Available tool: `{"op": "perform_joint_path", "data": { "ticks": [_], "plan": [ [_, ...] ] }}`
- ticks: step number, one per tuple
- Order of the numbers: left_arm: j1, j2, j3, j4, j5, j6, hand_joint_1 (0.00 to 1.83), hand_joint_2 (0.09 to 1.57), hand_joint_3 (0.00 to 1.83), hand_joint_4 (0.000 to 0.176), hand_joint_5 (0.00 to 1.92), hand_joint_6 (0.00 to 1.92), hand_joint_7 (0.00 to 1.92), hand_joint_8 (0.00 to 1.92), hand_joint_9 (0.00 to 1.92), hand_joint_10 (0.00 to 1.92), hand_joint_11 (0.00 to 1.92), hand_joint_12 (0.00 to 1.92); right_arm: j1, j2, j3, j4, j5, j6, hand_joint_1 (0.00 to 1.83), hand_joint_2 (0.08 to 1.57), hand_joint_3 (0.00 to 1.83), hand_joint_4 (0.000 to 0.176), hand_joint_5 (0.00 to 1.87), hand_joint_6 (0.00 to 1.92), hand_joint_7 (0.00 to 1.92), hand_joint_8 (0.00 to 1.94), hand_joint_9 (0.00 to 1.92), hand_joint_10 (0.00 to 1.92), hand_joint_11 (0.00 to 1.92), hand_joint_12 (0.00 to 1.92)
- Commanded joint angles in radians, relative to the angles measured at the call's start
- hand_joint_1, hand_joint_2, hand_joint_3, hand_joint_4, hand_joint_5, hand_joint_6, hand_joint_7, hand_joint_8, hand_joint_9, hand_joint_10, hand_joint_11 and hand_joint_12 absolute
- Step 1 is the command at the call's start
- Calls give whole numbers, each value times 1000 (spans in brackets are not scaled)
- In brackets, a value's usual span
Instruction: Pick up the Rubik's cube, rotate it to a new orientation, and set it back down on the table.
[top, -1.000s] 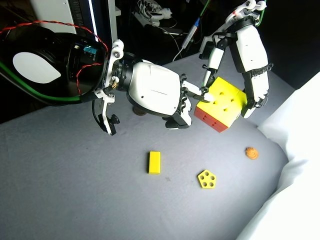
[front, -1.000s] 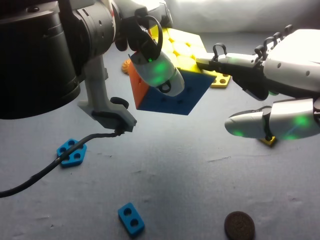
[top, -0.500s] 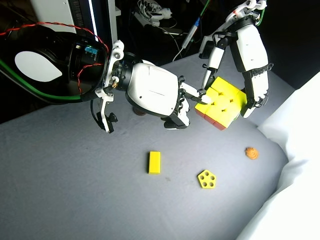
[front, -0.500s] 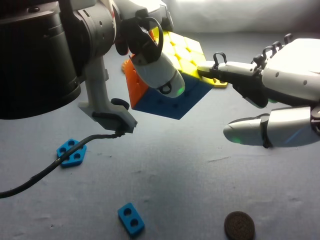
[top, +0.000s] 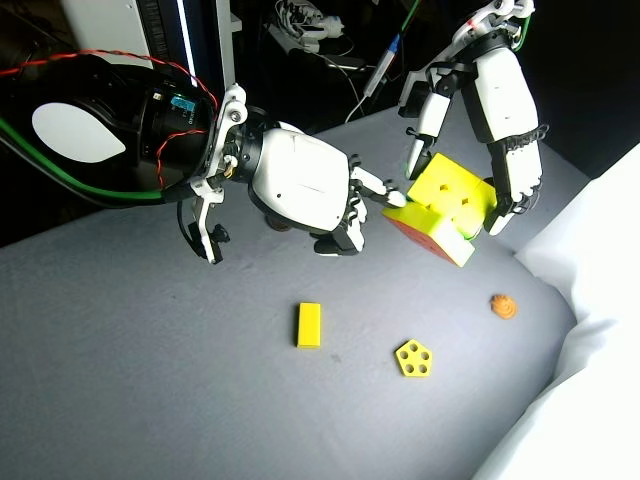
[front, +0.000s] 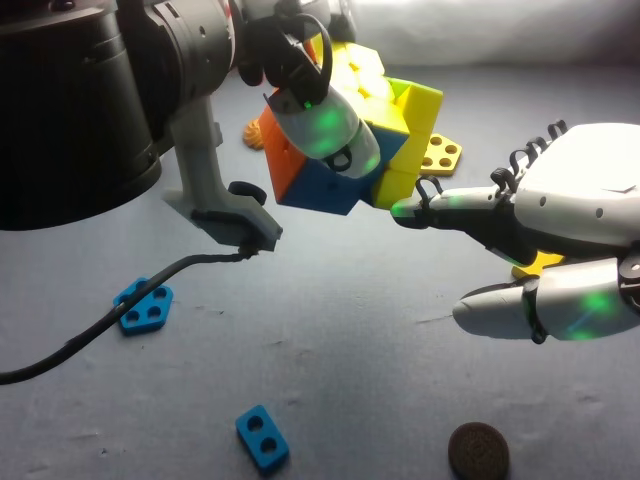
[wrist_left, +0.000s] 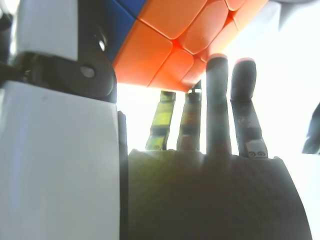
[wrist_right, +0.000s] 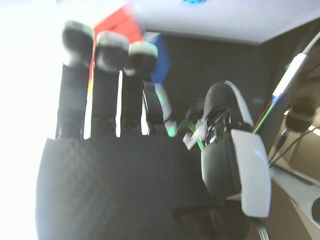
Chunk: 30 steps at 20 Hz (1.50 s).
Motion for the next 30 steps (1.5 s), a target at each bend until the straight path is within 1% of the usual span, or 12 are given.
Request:
{"op": "perform_joint_path", "data": {
  "ticks": [1, 4, 7, 9, 11, 14, 17, 19, 21, 25, 28, 30],
  "plan": [
    [-19, 6, -3, 69, 34, -14, 1132, 1279, 1, 0, 716, 1291, 552, 1671, 383, 1606, 361, 1746, 5, 4, 0, 9, 109, 3, 136, 1271, 5, 0, 209, 11, 730, 1911, 801, 1921, 658, 1921],
    [-19, 6, -3, 69, 34, -14, 1121, 1326, 2, 0, 665, 1362, 535, 1783, 342, 1609, 307, 1787, 9, 4, 0, 9, 111, 3, 152, 1280, 5, 0, 167, 1, 705, 1915, 830, 1921, 697, 1921],
    [-19, 6, -1, 69, 34, -14, 1109, 1334, 1, 0, 661, 1405, 516, 1782, 326, 1629, 300, 1756, 13, 4, 3, 9, 126, 3, 176, 1266, 0, 0, 184, 7, 719, 1940, 868, 1921, 791, 1921],
    [-19, 6, -1, 69, 34, -14, 1103, 1344, 2, 0, 630, 1419, 518, 1808, 322, 1652, 315, 1754, 22, 1, 9, 13, 132, 3, 103, 1275, 2, 0, 180, 8, 740, 1906, 826, 1921, 714, 1921],
    [-19, 6, -1, 69, 34, -14, 1108, 1343, 1, 0, 635, 1411, 515, 1813, 326, 1664, 338, 1771, 34, -15, 23, 21, 129, 3, 119, 1269, 0, 0, 173, 4, 737, 1804, 768, 1921, 617, 1921],
    [-19, 6, 0, 69, 34, -14, 1104, 1345, 1, 0, 629, 1417, 521, 1807, 312, 1647, 279, 1778, 43, -35, 42, 31, 110, 2, 135, 1259, 0, 0, 171, 1, 764, 1922, 856, 1921, 680, 1921],
    [-19, 6, 0, 69, 34, -14, 1088, 1356, 2, 0, 590, 1466, 526, 1802, 329, 1614, 305, 1743, 47, -46, 49, 31, 110, 0, 75, 1262, 0, 0, 168, 0, 695, 1940, 791, 1921, 593, 1921],
    [-19, 6, 0, 69, 34, -14, 1096, 1351, 0, 0, 593, 1450, 540, 1791, 334, 1605, 299, 1730, 48, -55, 57, 31, 110, -8, 114, 1273, 4, 0, 151, 2, 638, 1922, 767, 1921, 590, 1921],
    [-19, 6, 0, 69, 34, -14, 1070, 1363, 0, 0, 571, 1527, 523, 1772, 311, 1623, 250, 1803, 48, -71, 70, 34, 109, -8, 87, 1300, 11, 0, 136, 0, 609, 1941, 740, 1921, 650, 1921],
    [-19, 6, 0, 69, 34, -14, 1079, 1369, 1, 0, 565, 1487, 510, 1835, 297, 1639, 254, 1793, 52, -107, 97, 55, 85, -20, 44, 1295, 3, 0, 139, 5, 608, 1938, 734, 1921, 654, 1921],
    [-19, 6, 0, 69, 34, -14, 1106, 1344, 0, 0, 640, 1409, 512, 1802, 280, 1662, 244, 1828, 58, -127, 112, 64, 76, -26, 46, 1284, 0, 0, 167, 12, 598, 1941, 758, 1921, 707, 1921],
    [-20, 6, 0, 69, 34, -14, 1101, 1342, 0, 0, 623, 1432, 532, 1781, 301, 1645, 260, 1795, 61, -132, 114, 68, 76, -26, 40, 1286, 0, 0, 156, 6, 602, 1941, 758, 1921, 725, 1921]
  ]
}}
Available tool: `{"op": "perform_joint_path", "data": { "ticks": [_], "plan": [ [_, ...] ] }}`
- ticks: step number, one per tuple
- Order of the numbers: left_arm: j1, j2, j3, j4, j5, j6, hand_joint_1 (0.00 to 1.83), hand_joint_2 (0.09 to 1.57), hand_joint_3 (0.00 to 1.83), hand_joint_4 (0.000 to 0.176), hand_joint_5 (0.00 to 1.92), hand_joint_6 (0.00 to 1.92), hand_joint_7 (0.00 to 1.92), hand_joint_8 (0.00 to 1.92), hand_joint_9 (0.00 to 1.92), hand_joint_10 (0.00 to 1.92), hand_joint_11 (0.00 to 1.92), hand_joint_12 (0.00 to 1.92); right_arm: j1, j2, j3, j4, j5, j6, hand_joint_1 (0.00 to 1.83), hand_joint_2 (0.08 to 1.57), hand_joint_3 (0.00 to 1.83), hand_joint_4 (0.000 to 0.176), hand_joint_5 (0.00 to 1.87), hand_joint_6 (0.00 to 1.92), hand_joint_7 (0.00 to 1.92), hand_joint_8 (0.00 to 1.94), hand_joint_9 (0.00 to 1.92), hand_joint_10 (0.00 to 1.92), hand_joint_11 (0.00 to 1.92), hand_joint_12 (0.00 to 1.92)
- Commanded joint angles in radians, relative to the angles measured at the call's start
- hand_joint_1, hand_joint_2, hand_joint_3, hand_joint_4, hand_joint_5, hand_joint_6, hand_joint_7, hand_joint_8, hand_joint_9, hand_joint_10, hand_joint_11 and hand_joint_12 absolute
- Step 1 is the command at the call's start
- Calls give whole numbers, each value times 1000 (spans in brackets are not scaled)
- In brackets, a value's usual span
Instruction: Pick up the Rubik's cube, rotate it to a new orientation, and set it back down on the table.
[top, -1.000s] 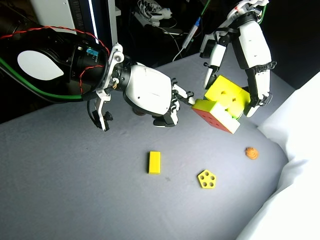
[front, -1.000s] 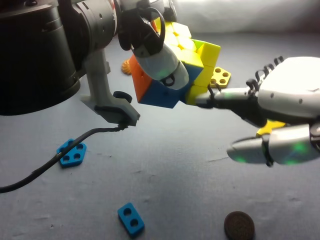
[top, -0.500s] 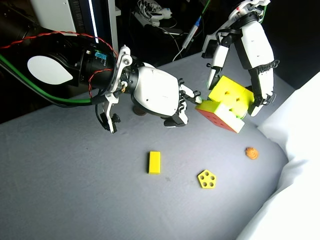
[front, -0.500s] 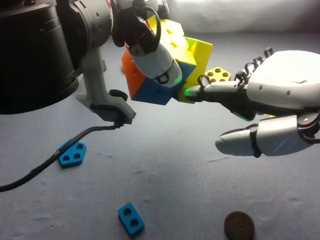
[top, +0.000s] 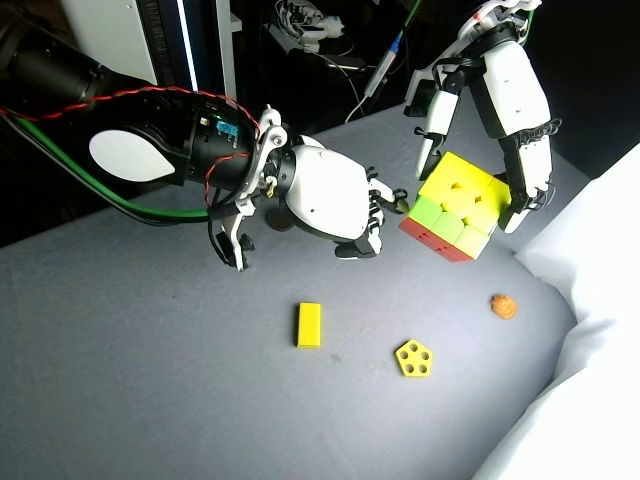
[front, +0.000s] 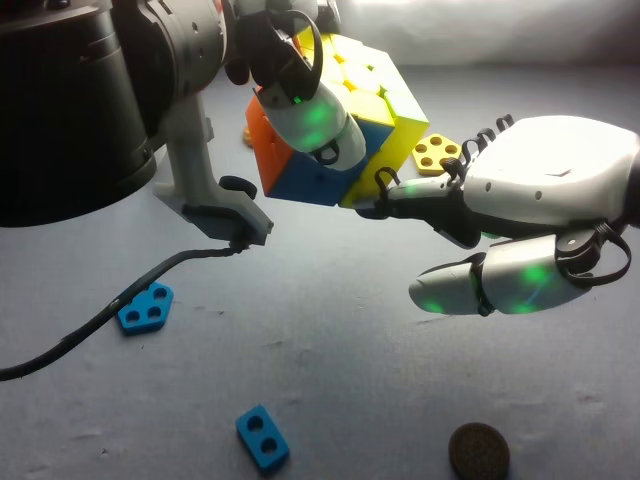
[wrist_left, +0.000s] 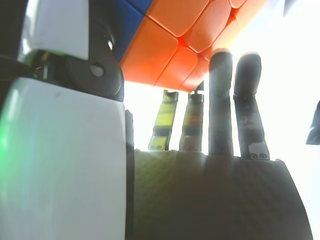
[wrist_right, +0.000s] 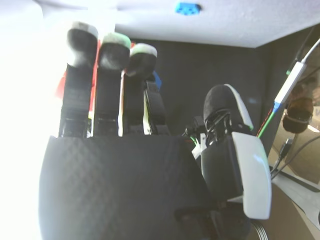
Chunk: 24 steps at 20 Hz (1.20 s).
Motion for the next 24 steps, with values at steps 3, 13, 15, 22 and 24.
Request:
{"op": "perform_joint_path", "data": {
  "ticks": [3, 13, 15, 22, 24],
  "plan": [
    [-20, 3, -4, 58, 47, -16, 1092, 1352, 0, 0, 588, 1461, 538, 1790, 319, 1618, 287, 1739, 17, 4, 6, 29, 122, 4, 62, 1281, 0, 0, 162, 6, 613, 1935, 769, 1921, 756, 1921],
    [-21, 3, -4, 52, 47, -16, 1073, 1371, 0, 0, 597, 1513, 478, 1822, 305, 1681, 293, 1783, 63, 200, -100, -325, 140, 463, 6, 1278, 0, 0, 128, 10, 622, 1856, 752, 1921, 706, 1921],
    [-21, 3, -4, 51, 47, -16, 1063, 1382, 2, 0, 569, 1542, 464, 1849, 290, 1693, 283, 1800, 70, 245, -101, -406, 167, 584, 7, 1283, 2, 0, 113, 3, 575, 1851, 699, 1921, 675, 1921],
    [-22, 3, -4, 51, 47, -16, 1060, 1379, 0, 0, 532, 1569, 520, 1793, 328, 1621, 279, 1785, 140, 263, -62, -409, 267, 639, 60, 1267, 3, 0, 119, 3, 604, 1886, 739, 1921, 709, 1921],
    [-21, 3, -4, 50, 47, -16, 1086, 1350, 0, 0, 605, 1475, 529, 1768, 305, 1618, 241, 1810, 145, 257, -41, -409, 299, 641, 75, 1276, 4, 0, 110, 1, 630, 1937, 752, 1921, 695, 1921]
  ]
}}
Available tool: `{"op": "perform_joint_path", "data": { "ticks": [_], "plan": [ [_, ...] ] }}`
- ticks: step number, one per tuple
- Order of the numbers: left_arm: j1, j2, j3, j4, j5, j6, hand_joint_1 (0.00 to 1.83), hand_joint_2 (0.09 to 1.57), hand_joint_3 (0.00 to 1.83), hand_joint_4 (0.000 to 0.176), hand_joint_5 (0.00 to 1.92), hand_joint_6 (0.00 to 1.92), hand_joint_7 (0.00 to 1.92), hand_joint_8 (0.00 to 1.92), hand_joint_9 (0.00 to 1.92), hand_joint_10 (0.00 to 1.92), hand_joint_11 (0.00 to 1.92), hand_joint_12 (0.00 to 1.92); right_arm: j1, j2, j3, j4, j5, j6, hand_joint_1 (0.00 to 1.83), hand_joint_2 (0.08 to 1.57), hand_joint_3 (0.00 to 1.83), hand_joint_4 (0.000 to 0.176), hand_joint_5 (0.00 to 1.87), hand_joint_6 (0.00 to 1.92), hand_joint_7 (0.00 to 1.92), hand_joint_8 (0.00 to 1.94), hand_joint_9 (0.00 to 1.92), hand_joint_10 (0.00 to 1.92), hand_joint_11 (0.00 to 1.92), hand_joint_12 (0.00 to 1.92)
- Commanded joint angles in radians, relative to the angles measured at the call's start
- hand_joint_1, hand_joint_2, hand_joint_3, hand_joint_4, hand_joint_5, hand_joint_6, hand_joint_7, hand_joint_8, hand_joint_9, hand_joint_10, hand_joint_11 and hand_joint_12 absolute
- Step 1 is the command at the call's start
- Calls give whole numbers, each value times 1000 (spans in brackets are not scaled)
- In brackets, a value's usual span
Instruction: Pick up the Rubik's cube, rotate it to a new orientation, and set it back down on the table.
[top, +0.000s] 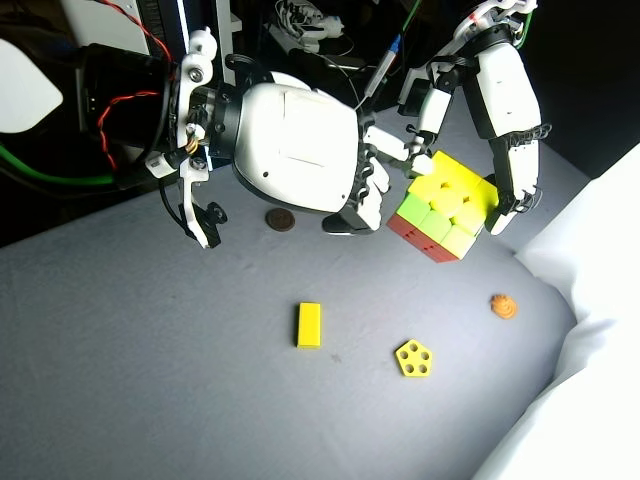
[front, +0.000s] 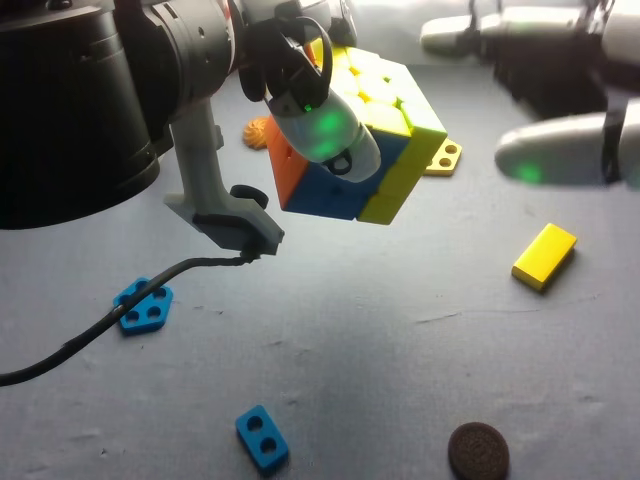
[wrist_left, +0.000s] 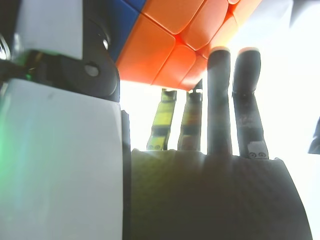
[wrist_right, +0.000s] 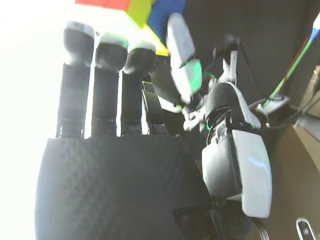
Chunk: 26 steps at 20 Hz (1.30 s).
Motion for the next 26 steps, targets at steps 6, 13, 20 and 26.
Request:
{"op": "perform_joint_path", "data": {
  "ticks": [6, 13, 20, 26],
  "plan": [
    [50, 4, -11, 176, 29, -181, 1120, 1332, 0, 0, 658, 1355, 538, 1783, 335, 1546, 253, 1777, 22, -36, 45, 43, 128, -57, 94, 1284, 1, 0, 160, 31, 646, 1941, 769, 1921, 703, 1921],
    [250, 4, -37, 433, 30, -557, 1129, 1347, 0, 0, 644, 1337, 505, 1862, 291, 1619, 241, 1839, 12, -42, 46, 82, 131, -122, 57, 1286, 0, 0, 232, 36, 596, 1879, 688, 1921, 656, 1921],
    [388, -10, -14, 678, -11, -860, 1150, 1314, 1, 0, 703, 1268, 540, 1799, 315, 1593, 258, 1796, 3, -47, 46, 127, 133, -179, 1, 1288, 0, 0, 202, 10, 268, 959, 243, 1381, 54, 1838],
    [456, -55, 46, 869, -11, -1037, 1140, 1333, 2, 0, 678, 1306, 507, 1840, 289, 1618, 238, 1822, -5, -51, 46, 129, 136, -181, 0, 1274, 0, 0, 119, 13, 139, 7, 66, 153, 0, 372]
  ]
}}
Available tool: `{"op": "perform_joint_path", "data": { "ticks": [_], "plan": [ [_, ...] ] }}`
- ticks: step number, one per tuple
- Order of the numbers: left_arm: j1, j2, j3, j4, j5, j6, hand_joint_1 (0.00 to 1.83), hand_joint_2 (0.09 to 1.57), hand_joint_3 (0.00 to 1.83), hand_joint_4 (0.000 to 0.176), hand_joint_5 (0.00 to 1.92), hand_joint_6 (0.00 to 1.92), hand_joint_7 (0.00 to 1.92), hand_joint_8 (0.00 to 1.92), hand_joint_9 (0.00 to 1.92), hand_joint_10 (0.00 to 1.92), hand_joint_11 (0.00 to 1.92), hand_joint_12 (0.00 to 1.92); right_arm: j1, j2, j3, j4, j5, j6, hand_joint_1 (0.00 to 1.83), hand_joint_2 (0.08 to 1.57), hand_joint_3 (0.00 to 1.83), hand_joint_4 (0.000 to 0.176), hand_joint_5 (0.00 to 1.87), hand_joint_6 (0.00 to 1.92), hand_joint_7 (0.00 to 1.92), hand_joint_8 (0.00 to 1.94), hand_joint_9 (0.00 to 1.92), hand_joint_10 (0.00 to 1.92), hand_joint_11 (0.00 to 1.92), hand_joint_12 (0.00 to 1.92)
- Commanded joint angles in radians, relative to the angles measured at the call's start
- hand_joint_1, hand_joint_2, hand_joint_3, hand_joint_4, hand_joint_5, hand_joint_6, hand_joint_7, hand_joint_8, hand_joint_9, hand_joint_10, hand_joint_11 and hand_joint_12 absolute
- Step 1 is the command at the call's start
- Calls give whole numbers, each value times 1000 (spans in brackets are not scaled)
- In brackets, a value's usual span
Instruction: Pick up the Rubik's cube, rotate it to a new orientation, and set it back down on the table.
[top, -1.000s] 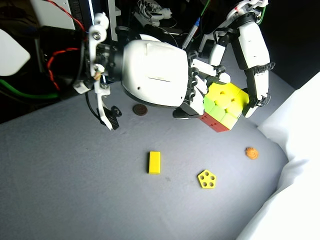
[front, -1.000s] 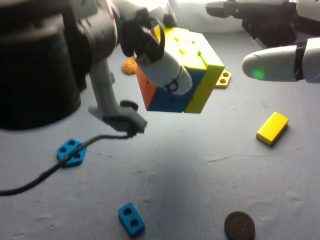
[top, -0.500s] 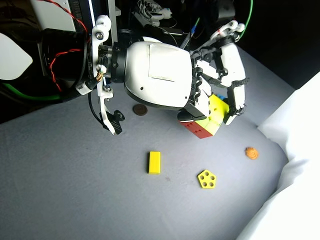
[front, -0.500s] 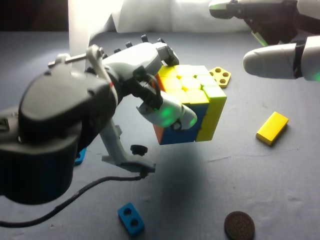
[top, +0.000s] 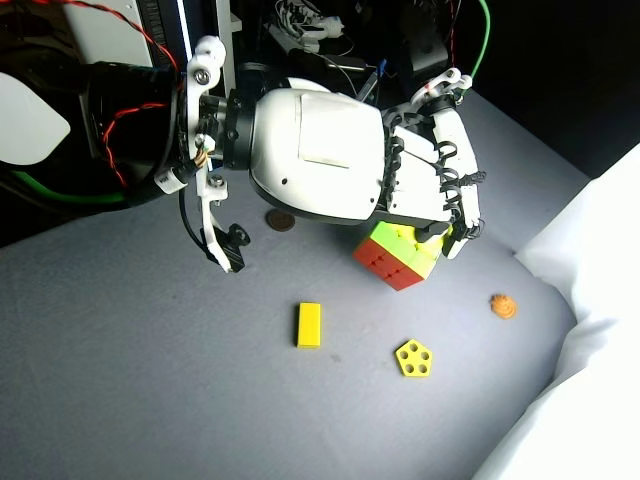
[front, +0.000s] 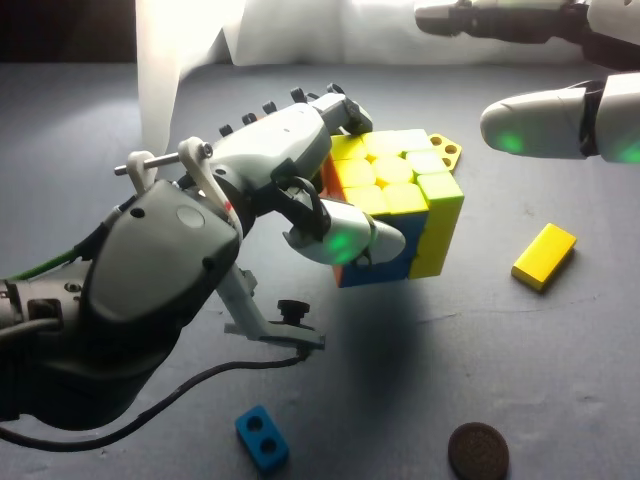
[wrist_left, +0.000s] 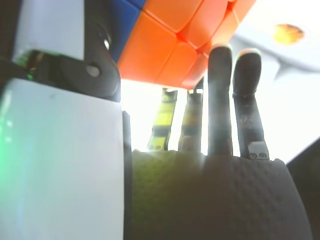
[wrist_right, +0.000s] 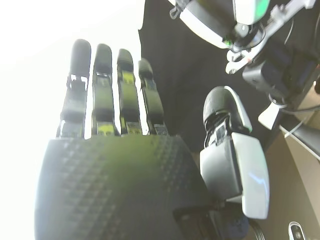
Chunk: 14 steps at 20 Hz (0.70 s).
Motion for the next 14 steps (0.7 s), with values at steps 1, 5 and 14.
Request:
{"op": "perform_joint_path", "data": {
  "ticks": [1, 5, 14],
  "plan": [
    [0, 1, 8, 98, -60, -36, 1148, 1320, 0, 0, 692, 1274, 540, 1805, 313, 1592, 256, 1815, 2, 4, 0, 28, 115, 3, 0, 1267, 0, 0, 80, 7, 95, 5, 54, 112, 0, 246],
    [45, -3, 27, 176, -60, -105, 1145, 1315, 0, 0, 687, 1282, 561, 1778, 337, 1556, 248, 1813, -1, 3, 0, 28, 118, 3, 0, 1260, 0, 0, 8, 1, 38, 1, 34, 17, 0, 121],
    [139, -3, 41, 259, -99, -204, 1102, 1349, 2, 0, 613, 1416, 524, 1810, 292, 1613, 224, 1858, -7, 2, 0, 28, 119, 3, 0, 1266, 0, 0, 32, 4, 81, 3, 90, 11, 0, 372]
  ]
}}
